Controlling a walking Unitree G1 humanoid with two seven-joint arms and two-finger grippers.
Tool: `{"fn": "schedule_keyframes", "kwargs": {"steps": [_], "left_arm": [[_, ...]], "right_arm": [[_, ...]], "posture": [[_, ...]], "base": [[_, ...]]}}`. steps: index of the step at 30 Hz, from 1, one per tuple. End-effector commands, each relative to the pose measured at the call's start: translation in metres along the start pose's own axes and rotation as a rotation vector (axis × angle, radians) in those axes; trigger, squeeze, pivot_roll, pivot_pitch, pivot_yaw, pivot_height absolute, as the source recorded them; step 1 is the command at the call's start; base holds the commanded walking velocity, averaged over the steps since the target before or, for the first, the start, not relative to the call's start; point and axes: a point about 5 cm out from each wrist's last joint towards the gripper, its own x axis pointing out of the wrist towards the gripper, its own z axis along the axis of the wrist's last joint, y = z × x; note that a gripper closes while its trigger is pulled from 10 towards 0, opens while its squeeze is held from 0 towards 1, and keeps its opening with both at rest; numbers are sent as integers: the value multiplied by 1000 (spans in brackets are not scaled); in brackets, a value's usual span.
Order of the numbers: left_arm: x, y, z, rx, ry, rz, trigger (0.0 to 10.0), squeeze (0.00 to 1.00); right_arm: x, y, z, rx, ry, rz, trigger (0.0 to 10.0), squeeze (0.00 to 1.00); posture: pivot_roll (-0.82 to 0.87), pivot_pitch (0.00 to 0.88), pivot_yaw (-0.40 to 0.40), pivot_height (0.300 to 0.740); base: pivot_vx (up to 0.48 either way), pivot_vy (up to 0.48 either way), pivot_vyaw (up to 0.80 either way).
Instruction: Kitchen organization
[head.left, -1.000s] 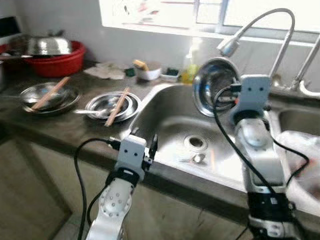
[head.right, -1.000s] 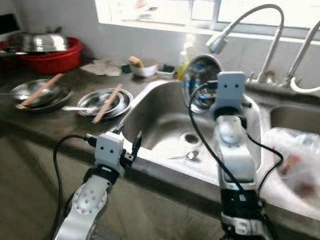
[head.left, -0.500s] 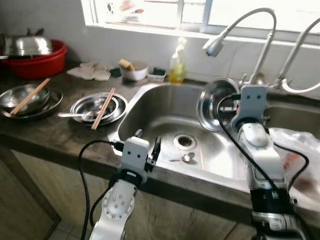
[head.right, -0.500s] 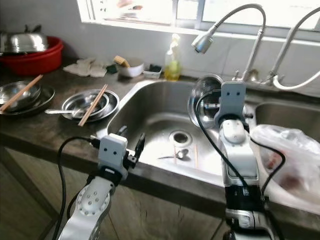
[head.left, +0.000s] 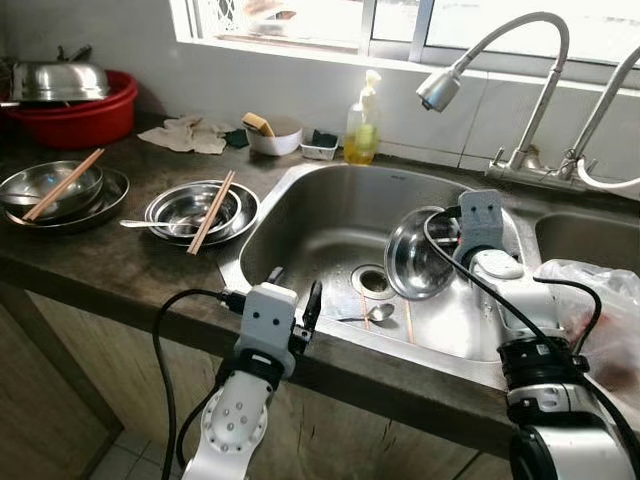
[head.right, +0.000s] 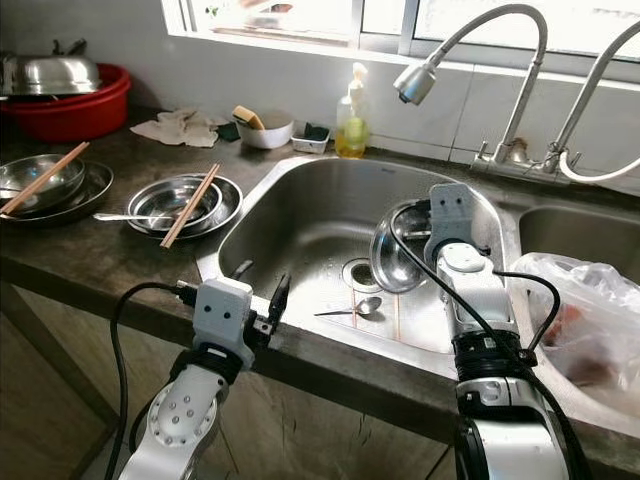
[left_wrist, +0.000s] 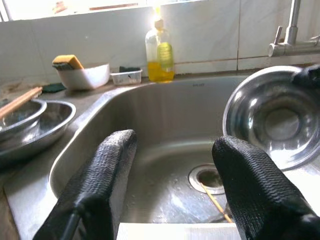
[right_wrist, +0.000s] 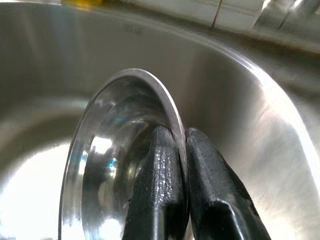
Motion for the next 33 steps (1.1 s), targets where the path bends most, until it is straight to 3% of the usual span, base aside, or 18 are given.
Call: {"fn": "schedule_keyframes", "kwargs": {"steps": [1, 8, 13, 14, 15, 16, 24, 25, 26, 33], "left_arm": [[-3, -3, 5, 8, -3, -14, 10000, 0], [-6, 0, 5, 16, 10, -21, 10000, 0], [-8, -2, 7, 14, 16, -24, 10000, 0], [-8, -2, 8, 14, 17, -24, 10000, 0], [-8, -2, 8, 14, 17, -24, 10000, 0], [-8, -2, 8, 13, 17, -23, 10000, 0], [-5, -2, 10, 16, 1, -8, 10000, 0], [-4, -2, 10, 16, 3, -9, 10000, 0], [-3, -2, 10, 18, 3, -7, 10000, 0], [-1, -2, 8, 18, 1, -7, 10000, 0]], "right_arm": [[4, -6, -4, -5, 64, -15, 10000, 0], [8, -9, -19, -25, 158, -32, 10000, 0], [6, 2, -34, -28, 208, 30, 10000, 16], [6, 3, -35, -34, 215, 29, 10000, 365], [6, 3, -35, -34, 215, 29, 10000, 365], [7, 3, -35, -37, 207, 29, 10000, 1000], [6, -3, -32, -56, 175, -8, 10000, 1000], [5, -5, -32, -60, 171, -21, 10000, 706], [4, -7, -29, -54, 150, -41, 10000, 0], [-3, -7, -10, -29, -2, -70, 10000, 0]], "posture": [[95, 71, -69, 740], [105, 92, -61, 740], [116, 109, -62, 740], [115, 111, -63, 740], [115, 111, -63, 740], [115, 110, -66, 740], [106, 94, -69, 740], [107, 91, -71, 740], [106, 87, -70, 740], [99, 67, -66, 740]], "base": [[0, 0, 0], [0, 0, 0], [0, 0, 0], [0, 0, 0], [0, 0, 0], [0, 0, 0], [0, 0, 0], [0, 0, 0], [0, 0, 0], [0, 0, 0]]}}
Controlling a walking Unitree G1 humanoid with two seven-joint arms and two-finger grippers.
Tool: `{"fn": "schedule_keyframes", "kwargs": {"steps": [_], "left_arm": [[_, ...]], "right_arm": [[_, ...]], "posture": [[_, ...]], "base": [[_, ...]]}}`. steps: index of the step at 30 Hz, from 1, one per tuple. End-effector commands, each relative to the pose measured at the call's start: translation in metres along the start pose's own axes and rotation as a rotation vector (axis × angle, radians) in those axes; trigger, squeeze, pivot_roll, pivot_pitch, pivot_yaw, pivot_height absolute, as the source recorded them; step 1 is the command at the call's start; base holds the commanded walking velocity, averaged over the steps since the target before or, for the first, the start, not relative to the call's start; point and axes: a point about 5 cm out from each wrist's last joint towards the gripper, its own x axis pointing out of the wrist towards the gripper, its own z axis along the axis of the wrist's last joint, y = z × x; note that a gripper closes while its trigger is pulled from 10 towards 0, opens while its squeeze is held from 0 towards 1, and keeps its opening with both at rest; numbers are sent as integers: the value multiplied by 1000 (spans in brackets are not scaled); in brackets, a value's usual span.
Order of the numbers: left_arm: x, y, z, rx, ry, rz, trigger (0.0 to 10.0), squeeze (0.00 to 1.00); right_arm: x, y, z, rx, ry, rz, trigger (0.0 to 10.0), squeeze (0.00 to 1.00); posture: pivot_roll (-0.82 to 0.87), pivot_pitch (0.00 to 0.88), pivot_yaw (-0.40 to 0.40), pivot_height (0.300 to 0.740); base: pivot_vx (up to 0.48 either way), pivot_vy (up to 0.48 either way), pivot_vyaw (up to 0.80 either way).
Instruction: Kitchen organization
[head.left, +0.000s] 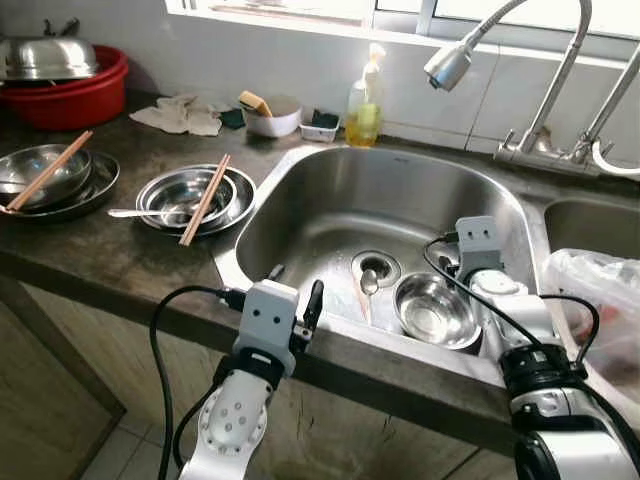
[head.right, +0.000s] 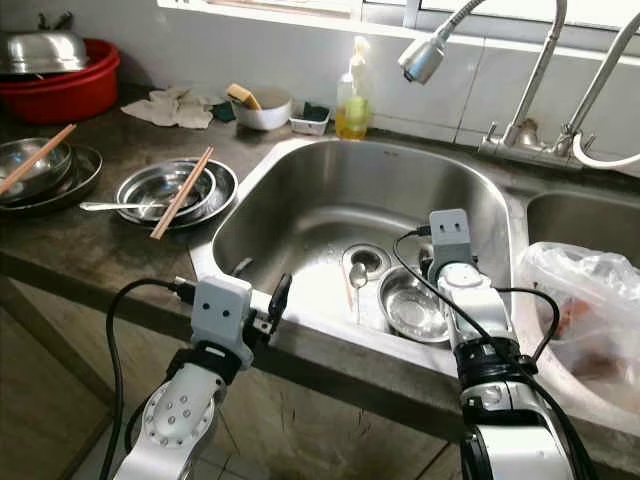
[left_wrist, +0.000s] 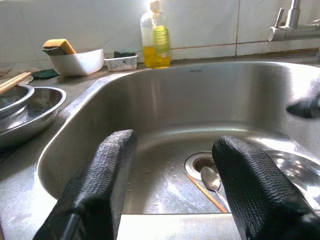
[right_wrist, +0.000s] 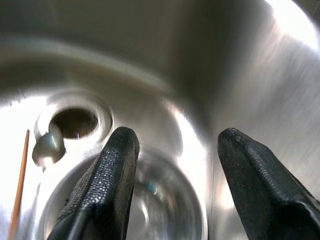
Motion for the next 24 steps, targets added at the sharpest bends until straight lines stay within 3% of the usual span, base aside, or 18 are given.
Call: {"fn": "schedule_keyframes", "kwargs": {"steps": [1, 3, 7, 9, 10, 17, 24], "left_arm": [[1, -2, -1, 2, -3, 1, 10000, 0], [4, -1, -1, 2, -6, 4, 10000, 0], [5, 0, -2, 3, -6, 7, 10000, 0], [6, 0, -4, 5, -3, 7, 10000, 0], [6, 0, -4, 5, -3, 7, 10000, 0], [10, 2, -6, 22, -11, -9, 10000, 0], [8, 6, -7, 25, -14, -13, 10000, 0]], "right_arm": [[-5, -3, 13, 26, -86, -20, 10000, 0], [-14, -2, 26, 55, -176, -27, 10000, 0], [-25, 3, 32, 34, -246, -7, 10000, 0], [-38, 8, 36, 62, -328, 29, 10000, 0], [-38, 8, 36, 62, -328, 29, 10000, 0], [-82, 21, 24, 133, -473, 72, 10000, 0], [-106, 21, 28, 116, -568, 72, 10000, 0]], "posture": [[98, 65, -67, 740], [91, 54, -68, 740], [84, 43, -65, 740], [79, 30, -61, 740], [79, 30, -61, 740], [68, 3, -49, 740], [53, 0, -32, 740]], "base": [[0, 0, 0], [0, 0, 0], [0, 0, 0], [0, 0, 0], [0, 0, 0], [0, 0, 0], [0, 0, 0]]}}
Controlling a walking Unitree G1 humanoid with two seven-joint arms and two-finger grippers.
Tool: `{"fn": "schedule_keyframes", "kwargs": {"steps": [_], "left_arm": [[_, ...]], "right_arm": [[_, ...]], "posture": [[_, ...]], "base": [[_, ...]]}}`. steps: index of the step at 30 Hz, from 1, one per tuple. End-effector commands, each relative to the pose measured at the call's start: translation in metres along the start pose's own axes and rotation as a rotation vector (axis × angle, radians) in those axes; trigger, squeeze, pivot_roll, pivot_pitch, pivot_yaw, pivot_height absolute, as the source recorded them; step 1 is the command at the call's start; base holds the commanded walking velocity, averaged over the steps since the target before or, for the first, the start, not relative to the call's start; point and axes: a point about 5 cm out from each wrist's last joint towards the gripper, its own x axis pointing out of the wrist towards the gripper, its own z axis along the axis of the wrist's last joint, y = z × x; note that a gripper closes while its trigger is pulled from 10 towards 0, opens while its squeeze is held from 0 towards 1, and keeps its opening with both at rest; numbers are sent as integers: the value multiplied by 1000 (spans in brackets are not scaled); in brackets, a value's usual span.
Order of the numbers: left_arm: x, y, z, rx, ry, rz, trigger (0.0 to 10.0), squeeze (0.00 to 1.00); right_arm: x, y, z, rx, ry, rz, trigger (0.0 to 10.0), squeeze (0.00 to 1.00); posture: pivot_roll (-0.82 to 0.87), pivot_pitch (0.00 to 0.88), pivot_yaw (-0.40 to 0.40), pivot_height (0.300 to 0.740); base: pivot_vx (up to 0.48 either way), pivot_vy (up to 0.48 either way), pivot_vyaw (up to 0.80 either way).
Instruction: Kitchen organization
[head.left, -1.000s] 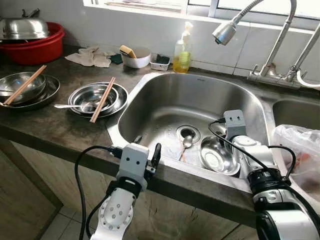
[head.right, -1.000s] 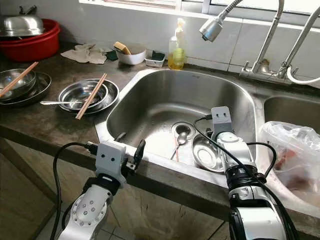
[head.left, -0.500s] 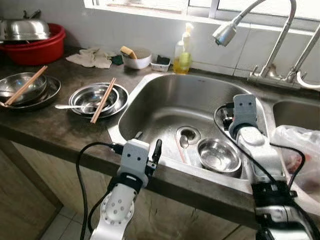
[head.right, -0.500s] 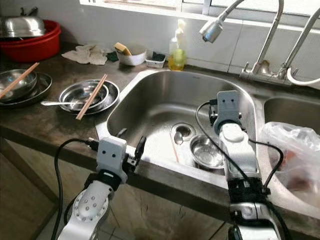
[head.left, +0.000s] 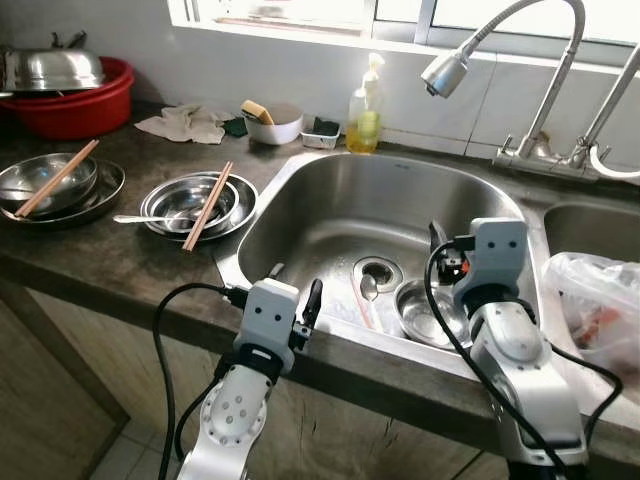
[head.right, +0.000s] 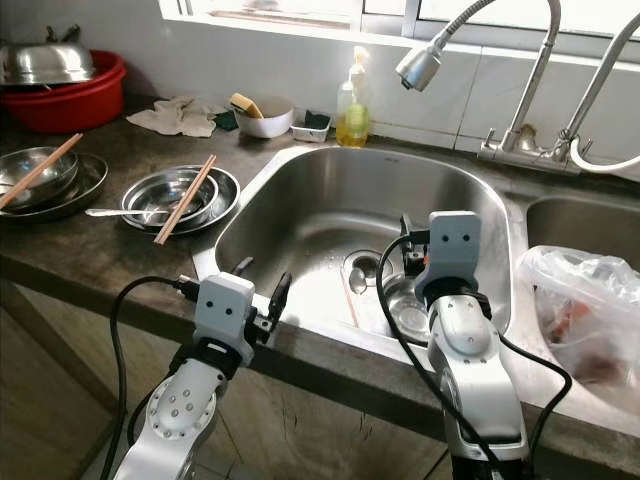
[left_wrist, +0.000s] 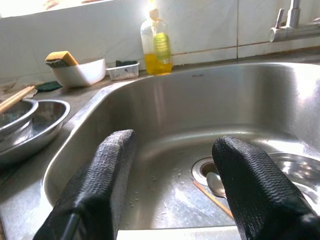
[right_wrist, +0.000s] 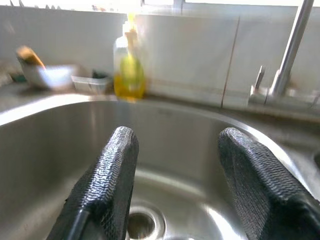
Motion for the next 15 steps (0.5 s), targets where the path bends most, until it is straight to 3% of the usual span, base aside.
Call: {"fn": "schedule_keyframes", "kwargs": {"steps": [1, 5, 7, 15], "left_arm": [[0, 1, 0, 2, 0, -5, 10000, 0], [-1, 0, 1, -6, -1, -16, 10000, 0], [-7, -4, 0, -32, 10, -43, 10000, 0], [-14, -6, 0, -44, 14, -63, 10000, 0]], "right_arm": [[-6, -2, 8, -13, -39, -9, 10000, 0], [-13, 0, 5, -10, -17, 35, 10000, 0], [-29, 7, 4, 8, -31, 129, 10000, 0], [-37, 13, 3, 3, -38, 175, 10000, 0]], "posture": [[53, 0, -29, 740], [53, 0, -28, 740], [56, 0, -28, 740], [64, 0, -27, 740]], "base": [[0, 0, 0], [0, 0, 0], [0, 0, 0], [0, 0, 0]]}}
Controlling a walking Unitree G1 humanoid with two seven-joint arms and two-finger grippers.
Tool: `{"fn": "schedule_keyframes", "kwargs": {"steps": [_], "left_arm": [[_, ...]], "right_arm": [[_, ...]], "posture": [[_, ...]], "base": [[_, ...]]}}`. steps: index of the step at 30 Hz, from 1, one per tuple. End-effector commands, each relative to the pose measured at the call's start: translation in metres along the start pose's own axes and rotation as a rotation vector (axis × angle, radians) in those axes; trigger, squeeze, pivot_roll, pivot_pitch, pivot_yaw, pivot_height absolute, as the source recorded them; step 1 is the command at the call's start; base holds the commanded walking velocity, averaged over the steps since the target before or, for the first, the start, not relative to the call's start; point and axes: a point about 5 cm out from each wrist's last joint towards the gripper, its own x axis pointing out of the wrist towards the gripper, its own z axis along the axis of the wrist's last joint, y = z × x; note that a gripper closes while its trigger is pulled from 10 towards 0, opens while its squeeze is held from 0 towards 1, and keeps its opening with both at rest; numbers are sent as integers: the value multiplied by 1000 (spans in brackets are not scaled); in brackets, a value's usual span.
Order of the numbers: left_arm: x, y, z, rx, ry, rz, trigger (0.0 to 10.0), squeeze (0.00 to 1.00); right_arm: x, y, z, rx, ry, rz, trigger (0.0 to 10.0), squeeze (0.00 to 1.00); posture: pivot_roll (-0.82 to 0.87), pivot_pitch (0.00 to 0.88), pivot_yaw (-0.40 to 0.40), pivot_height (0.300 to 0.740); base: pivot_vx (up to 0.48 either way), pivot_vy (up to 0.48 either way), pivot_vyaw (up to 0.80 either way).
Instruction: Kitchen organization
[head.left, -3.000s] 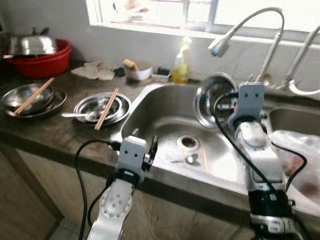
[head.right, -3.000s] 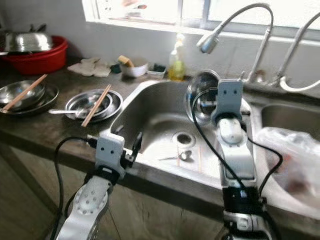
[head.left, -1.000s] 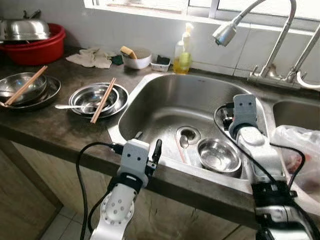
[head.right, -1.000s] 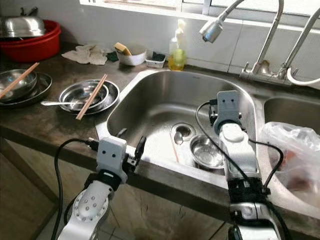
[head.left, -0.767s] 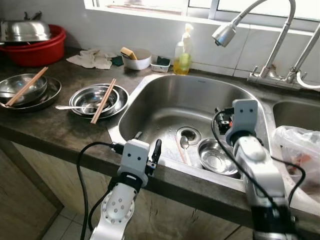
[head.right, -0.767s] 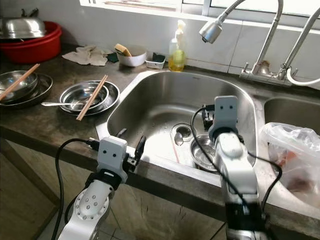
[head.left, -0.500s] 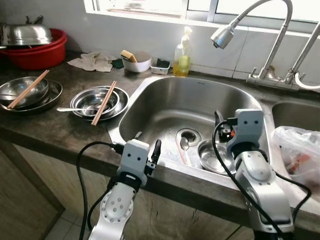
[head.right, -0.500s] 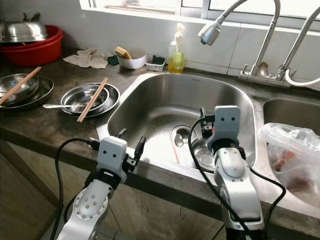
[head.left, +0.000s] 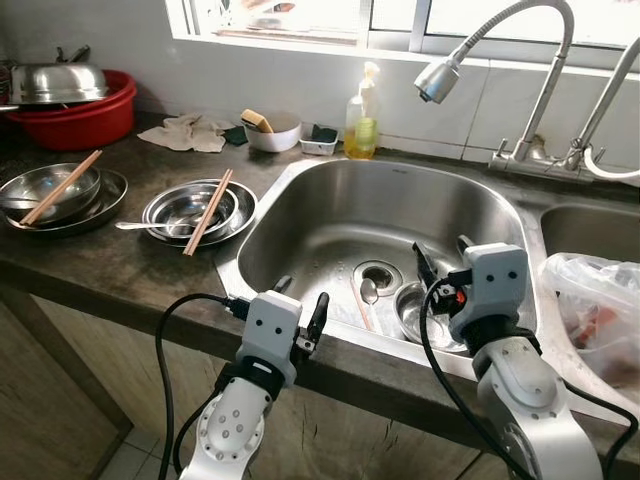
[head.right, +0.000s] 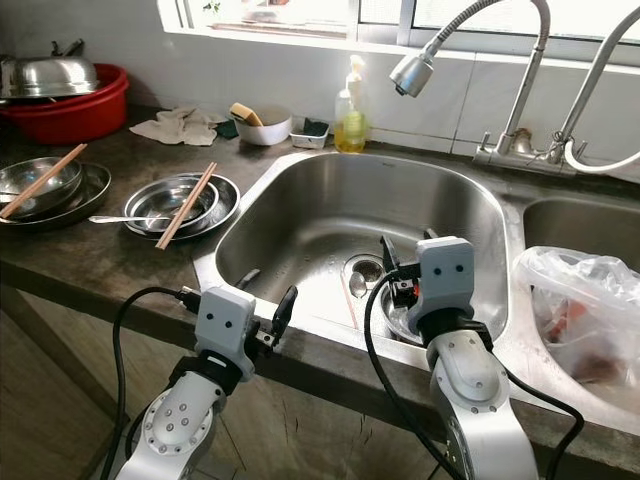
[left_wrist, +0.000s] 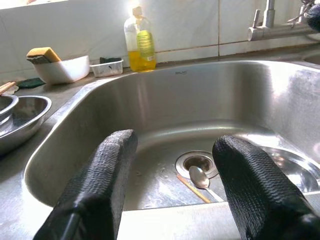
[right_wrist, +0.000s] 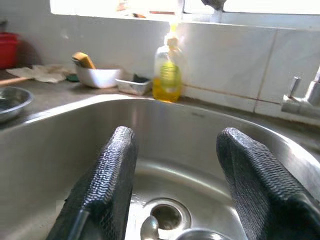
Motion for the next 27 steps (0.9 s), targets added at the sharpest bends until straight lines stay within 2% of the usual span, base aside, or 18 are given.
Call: {"fn": "schedule_keyframes", "kwargs": {"steps": [1, 12, 27], "left_arm": [[-2, -1, 4, -10, -9, -14, 10000, 0], [-2, -2, 5, -8, -18, -6, 10000, 0], [-6, 0, 1, 2, 7, 8, 10000, 0]], "right_arm": [[-3, 2, 6, 4, -31, 18, 10000, 0], [-3, 5, 4, 28, -28, 42, 10000, 0], [-1, 7, 3, 43, -24, 36, 10000, 0]], "posture": [[66, 0, -31, 740], [67, 0, -32, 740], [69, 0, -32, 740]], "base": [[0, 0, 0], [0, 0, 0], [-271, 0, 0]]}}
